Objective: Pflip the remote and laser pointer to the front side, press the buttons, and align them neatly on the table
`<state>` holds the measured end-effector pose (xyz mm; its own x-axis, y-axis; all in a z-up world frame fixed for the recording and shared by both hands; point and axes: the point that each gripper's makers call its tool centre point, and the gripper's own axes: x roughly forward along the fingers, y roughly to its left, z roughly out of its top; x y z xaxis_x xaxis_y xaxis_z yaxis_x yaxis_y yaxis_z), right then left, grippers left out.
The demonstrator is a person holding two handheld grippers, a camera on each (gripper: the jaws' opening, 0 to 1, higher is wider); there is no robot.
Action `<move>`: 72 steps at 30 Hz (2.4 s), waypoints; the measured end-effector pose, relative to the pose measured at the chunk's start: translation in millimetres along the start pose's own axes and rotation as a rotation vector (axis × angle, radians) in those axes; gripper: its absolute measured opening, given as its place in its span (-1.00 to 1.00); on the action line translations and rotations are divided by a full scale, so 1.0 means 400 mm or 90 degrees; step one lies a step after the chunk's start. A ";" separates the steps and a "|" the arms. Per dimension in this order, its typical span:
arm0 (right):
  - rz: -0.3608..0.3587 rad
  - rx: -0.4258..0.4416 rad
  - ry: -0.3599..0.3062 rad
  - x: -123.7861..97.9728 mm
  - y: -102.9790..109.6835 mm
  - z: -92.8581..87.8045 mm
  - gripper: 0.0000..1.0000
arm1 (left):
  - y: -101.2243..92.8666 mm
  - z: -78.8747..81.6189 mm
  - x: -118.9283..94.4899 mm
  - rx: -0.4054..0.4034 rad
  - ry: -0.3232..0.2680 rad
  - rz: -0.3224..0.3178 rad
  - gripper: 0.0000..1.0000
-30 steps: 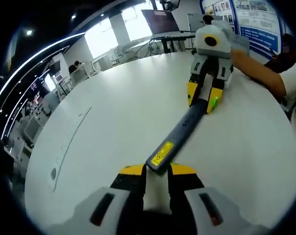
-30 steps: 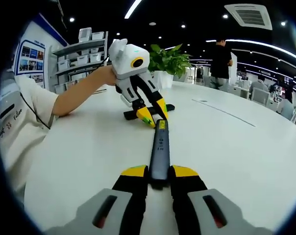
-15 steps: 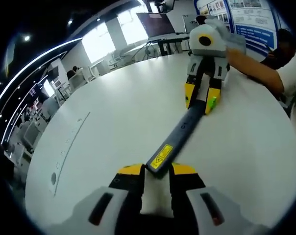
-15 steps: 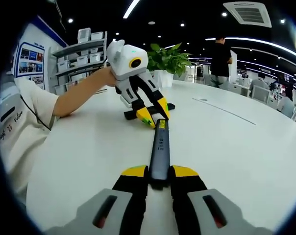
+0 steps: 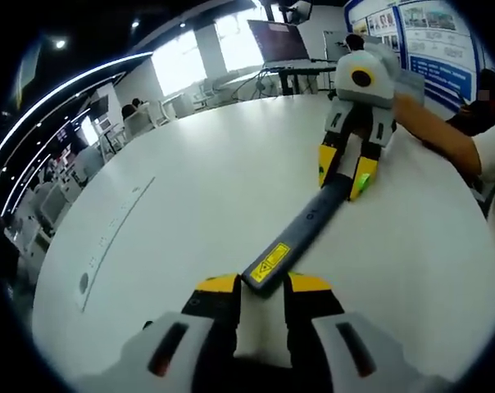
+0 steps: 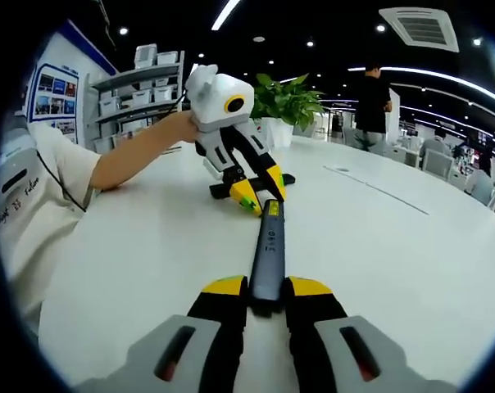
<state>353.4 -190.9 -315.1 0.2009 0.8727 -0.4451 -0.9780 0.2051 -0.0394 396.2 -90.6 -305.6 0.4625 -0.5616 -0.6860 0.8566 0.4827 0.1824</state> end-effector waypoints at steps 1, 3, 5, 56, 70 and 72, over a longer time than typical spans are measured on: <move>0.000 0.003 0.001 0.000 -0.001 0.000 -0.56 | 0.001 0.000 0.000 0.002 -0.002 -0.001 -0.54; -0.008 -0.001 0.003 0.000 -0.007 0.000 -0.53 | -0.007 -0.001 0.000 0.006 -0.005 -0.010 -0.56; -0.016 -0.005 0.006 0.000 -0.012 -0.001 -0.47 | -0.015 -0.001 0.001 0.011 -0.008 -0.019 -0.58; -0.054 0.013 0.345 -0.033 -0.008 -0.010 -0.62 | -0.080 0.005 0.004 0.017 -0.045 -0.051 -0.58; 0.009 0.022 0.398 -0.031 -0.014 -0.030 -0.71 | -0.066 0.006 0.014 0.021 0.027 -0.093 -0.65; 0.014 0.021 0.407 -0.029 -0.016 -0.029 -0.71 | -0.067 -0.002 0.009 0.038 0.067 -0.110 -0.67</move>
<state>356.6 -207.5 -320.1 0.0977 0.4423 -0.8915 -0.9771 0.2129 -0.0014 374.5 -105.0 -313.5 0.2843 -0.5572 -0.7802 0.9345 0.3430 0.0956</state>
